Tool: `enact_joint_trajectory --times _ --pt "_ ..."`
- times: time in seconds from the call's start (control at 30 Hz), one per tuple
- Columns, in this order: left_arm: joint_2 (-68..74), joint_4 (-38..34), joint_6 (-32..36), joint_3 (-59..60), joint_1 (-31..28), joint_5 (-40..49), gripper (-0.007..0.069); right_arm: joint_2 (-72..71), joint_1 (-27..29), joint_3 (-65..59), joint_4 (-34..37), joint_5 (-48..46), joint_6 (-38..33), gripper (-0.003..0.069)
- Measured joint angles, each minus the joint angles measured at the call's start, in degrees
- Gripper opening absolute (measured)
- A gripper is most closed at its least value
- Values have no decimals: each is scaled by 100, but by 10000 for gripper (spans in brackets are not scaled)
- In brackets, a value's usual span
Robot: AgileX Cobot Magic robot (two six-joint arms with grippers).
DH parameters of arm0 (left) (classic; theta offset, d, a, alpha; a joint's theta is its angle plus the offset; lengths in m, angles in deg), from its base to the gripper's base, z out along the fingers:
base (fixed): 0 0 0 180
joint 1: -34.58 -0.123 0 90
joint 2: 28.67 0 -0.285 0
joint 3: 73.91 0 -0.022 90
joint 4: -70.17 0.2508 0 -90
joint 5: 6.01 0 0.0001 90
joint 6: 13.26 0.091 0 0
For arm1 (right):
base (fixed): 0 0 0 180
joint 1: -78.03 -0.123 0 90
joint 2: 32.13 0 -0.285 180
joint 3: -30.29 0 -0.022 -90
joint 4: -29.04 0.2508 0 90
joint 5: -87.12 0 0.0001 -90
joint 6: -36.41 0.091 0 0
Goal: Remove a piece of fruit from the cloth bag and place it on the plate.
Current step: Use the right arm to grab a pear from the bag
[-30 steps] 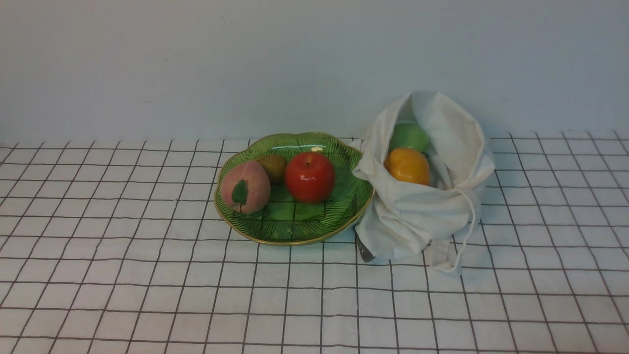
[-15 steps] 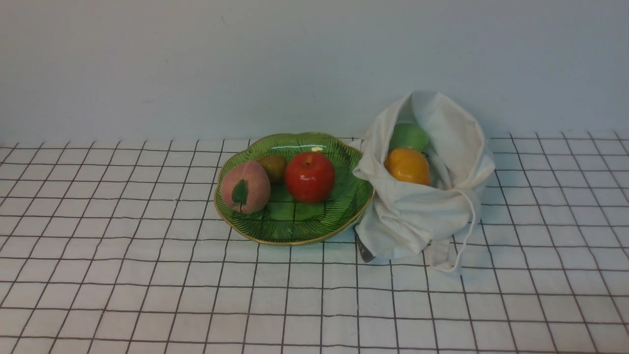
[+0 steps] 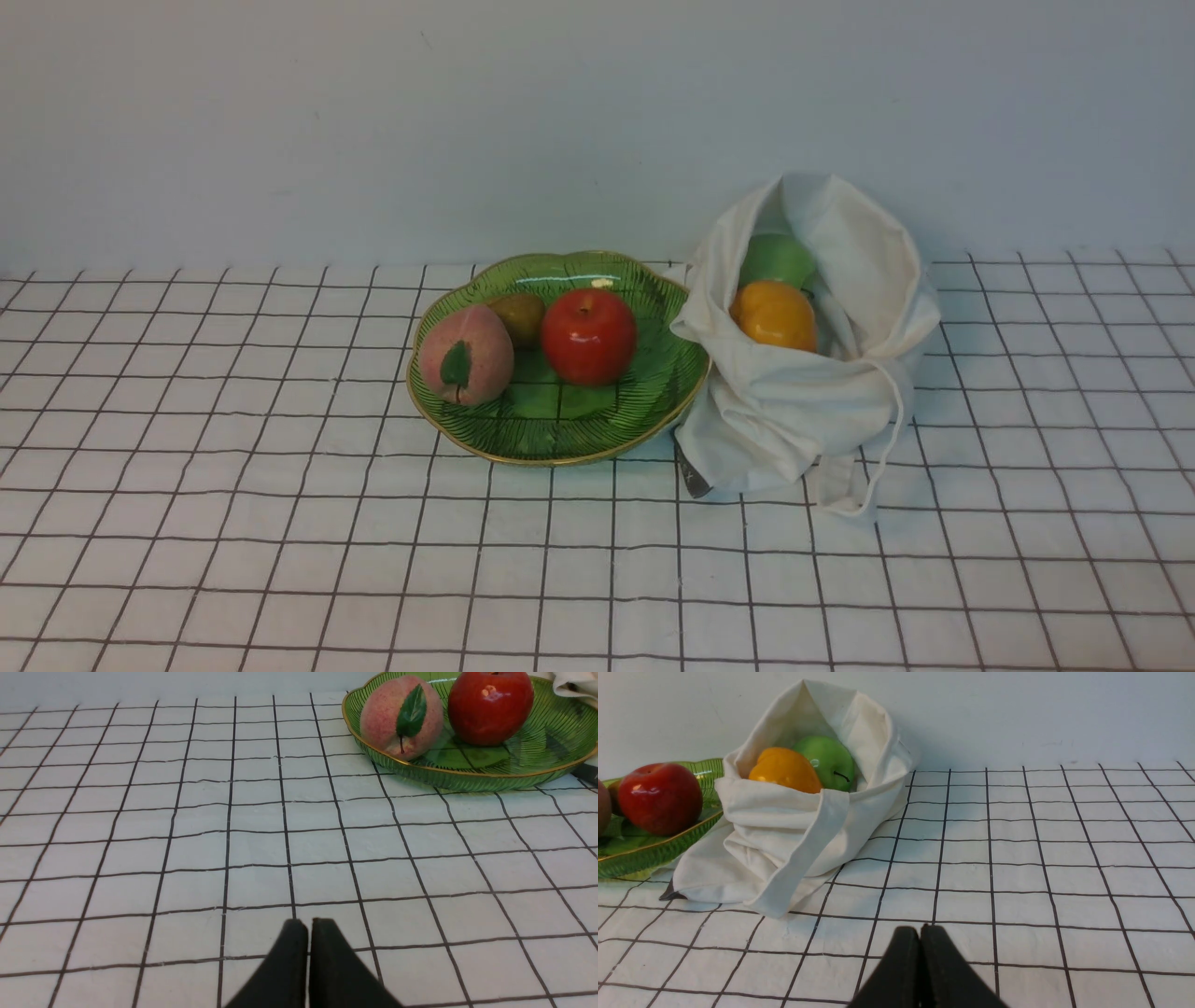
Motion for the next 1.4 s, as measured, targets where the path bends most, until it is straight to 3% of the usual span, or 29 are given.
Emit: enact_joint_trajectory --times 0.23,0.37,0.4,0.53,0.73,0.9,0.93,1.03,1.27,1.4 --pt "0 0 0 0 0 0 -8 0 0 0 193 0 50 -15" --pt "0 0 0 0 0 0 -8 0 0 -18 1699 178 775 -15" --pt "0 0 0 0 0 0 -8 0 0 -18 1805 186 825 -15" --pt "0 0 0 0 0 0 -8 0 0 -18 3708 256 1545 -15" --pt "0 0 0 0 0 0 -8 0 -6 -10 4663 263 1535 -15" --pt "0 0 0 0 0 0 -8 0 -86 548 4694 52 574 -15" --pt "0 0 0 0 0 0 -8 43 -88 1080 4572 72 -28 -15" --pt "0 0 0 0 0 0 -8 618 -88 1968 4113 87 -758 -15" --pt "0 0 0 0 0 0 -8 3246 -88 3409 2663 -968 -908 -10" --pt "0 0 0 0 0 0 -8 5125 -88 4141 2447 -1219 -740 21"
